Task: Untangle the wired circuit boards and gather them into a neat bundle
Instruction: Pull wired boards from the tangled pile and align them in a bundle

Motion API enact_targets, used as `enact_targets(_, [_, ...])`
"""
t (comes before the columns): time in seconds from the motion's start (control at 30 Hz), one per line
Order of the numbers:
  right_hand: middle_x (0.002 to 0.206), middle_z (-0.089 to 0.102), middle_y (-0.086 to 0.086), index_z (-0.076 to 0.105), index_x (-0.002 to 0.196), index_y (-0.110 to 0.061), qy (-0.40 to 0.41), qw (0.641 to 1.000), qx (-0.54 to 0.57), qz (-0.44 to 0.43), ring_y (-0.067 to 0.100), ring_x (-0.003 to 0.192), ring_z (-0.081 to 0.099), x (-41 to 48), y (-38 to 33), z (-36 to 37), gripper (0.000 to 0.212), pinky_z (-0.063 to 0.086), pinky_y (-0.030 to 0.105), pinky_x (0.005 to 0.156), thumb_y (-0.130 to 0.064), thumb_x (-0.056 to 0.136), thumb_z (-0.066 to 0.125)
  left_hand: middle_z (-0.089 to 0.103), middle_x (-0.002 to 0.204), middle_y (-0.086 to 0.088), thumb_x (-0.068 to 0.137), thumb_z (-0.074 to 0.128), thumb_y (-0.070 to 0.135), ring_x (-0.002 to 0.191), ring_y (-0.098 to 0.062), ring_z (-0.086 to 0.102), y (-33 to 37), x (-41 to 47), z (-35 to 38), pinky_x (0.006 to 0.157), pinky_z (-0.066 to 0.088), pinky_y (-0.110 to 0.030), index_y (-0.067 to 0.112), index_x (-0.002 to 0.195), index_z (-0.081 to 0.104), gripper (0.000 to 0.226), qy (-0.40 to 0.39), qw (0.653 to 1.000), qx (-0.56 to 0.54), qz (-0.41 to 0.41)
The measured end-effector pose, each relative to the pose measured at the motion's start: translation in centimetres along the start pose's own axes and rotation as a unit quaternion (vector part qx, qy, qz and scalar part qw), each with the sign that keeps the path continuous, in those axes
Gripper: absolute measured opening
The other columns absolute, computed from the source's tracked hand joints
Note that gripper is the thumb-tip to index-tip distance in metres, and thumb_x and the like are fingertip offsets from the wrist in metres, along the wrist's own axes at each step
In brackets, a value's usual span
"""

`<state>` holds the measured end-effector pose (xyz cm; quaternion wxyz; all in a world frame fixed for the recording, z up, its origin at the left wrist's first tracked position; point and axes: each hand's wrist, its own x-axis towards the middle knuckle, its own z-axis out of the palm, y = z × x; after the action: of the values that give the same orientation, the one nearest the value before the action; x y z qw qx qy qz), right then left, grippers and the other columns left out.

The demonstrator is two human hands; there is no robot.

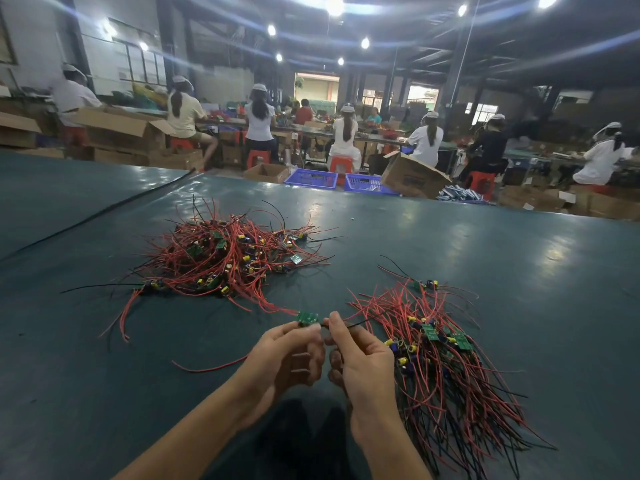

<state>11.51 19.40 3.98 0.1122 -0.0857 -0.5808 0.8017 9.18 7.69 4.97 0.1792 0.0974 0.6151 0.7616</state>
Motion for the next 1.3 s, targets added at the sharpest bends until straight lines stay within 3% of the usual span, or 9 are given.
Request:
enact_targets(0.1, [0.068,0.067,0.011,0.074,0.066,-0.017,0.014,1.0,-0.003,-0.017,0.027,0.064,0.061,-0.3,-0.2,0.1,0.029,0.052,0.032,0.061,-0.046,0.069,0.074,0.055,0.043,0.009,0.098,0.051,0.033,0.037,-0.001,0.051,-0.3,-0.1,0.2,0.04,0.04,-0.012,0.013,0.059,0.06,0.044,0.055,0.996,0.043,0.046])
enact_targets(0.23, [0.07,0.069,0.01,0.074,0.065,-0.02,0.026,0.999,0.001,-0.026,0.027,0.07,0.062,-0.3,-0.2,0.1,0.024,0.055,0.042,0.074,-0.043,0.07,0.074,0.054,0.042,0.009,0.095,0.051,0.035,0.038,0.001,0.05,-0.6,0.0,0.3,0.043,0.04,-0.011,0.024,0.045,0.065,0.053,0.054,0.991,0.082,0.087])
enact_targets(0.37, [0.079,0.075,0.012,0.079,0.074,-0.015,-0.004,0.999,-0.012,-0.035,0.027,0.078,0.071,-0.5,0.0,0.8,0.02,0.057,0.044,0.083,-0.034,0.076,0.072,0.054,0.043,0.007,0.075,0.055,0.058,0.041,-0.002,0.05,-0.8,0.1,0.3,0.046,0.041,-0.013,0.028,0.046,0.065,0.042,0.059,0.984,0.108,0.129])
enact_targets(0.47, [0.063,0.068,0.001,0.08,0.074,-0.019,0.034,0.999,0.002,-0.007,0.016,0.058,0.061,-0.2,-0.2,0.4,0.02,0.053,0.03,0.06,-0.037,0.076,0.073,0.053,0.045,0.004,0.071,0.057,0.058,0.043,-0.006,0.049,-1.0,0.3,0.0,0.048,0.041,-0.016,0.023,0.047,0.062,0.043,0.073,0.981,0.108,0.147])
enact_targets(0.6, [0.05,0.052,-0.008,0.077,0.069,-0.013,0.144,0.984,0.103,0.021,0.001,0.035,0.031,1.2,-1.1,-1.4,0.02,0.024,0.016,0.034,-0.028,0.081,0.073,0.05,0.048,-0.005,0.081,0.059,0.04,0.044,-0.013,0.045,-1.1,0.6,-0.5,0.049,0.041,-0.02,0.018,0.049,0.056,0.039,0.104,0.978,0.071,0.165])
enact_targets(0.8, [0.057,0.06,-0.008,0.076,0.068,-0.015,0.17,0.972,0.158,-0.025,0.001,0.036,0.03,1.7,-1.9,-2.6,0.02,0.023,0.015,0.033,-0.03,0.08,0.072,0.049,0.048,-0.004,0.088,0.057,0.033,0.046,-0.014,0.045,-1.2,0.7,-0.6,0.049,0.041,-0.02,0.012,0.052,0.052,0.042,0.107,0.974,0.091,0.18])
enact_targets(0.93, [0.052,0.053,-0.006,0.07,0.059,-0.016,0.084,0.995,0.048,-0.016,0.003,0.037,0.032,1.0,-0.7,-1.2,0.028,0.029,0.017,0.035,-0.041,0.071,0.075,0.051,0.05,-0.003,0.08,0.058,0.044,0.046,-0.012,0.048,-1.3,0.7,-0.8,0.049,0.042,-0.021,0.014,0.054,0.055,0.041,0.093,0.977,0.09,0.17])
enact_targets(1.03, [0.059,0.063,0.007,0.076,0.063,-0.014,0.005,1.0,-0.018,-0.003,0.016,0.053,0.053,0.0,0.2,0.5,0.022,0.048,0.029,0.053,-0.031,0.078,0.076,0.052,0.048,-0.004,0.082,0.056,0.044,0.046,-0.015,0.048,-1.6,0.8,-0.9,0.051,0.042,-0.021,0.014,0.049,0.056,0.045,0.071,0.972,0.13,0.183])
enact_targets(1.3, [0.057,0.053,-0.002,0.077,0.073,-0.013,0.121,0.989,0.075,-0.036,0.003,0.036,0.025,1.2,-1.6,-1.8,0.022,0.021,0.016,0.034,-0.023,0.089,0.066,0.052,0.05,-0.005,0.072,0.062,0.046,0.046,-0.014,0.048,-1.2,0.9,-1.5,0.05,0.043,-0.022,0.02,0.047,0.056,0.037,0.097,0.984,0.069,0.134])
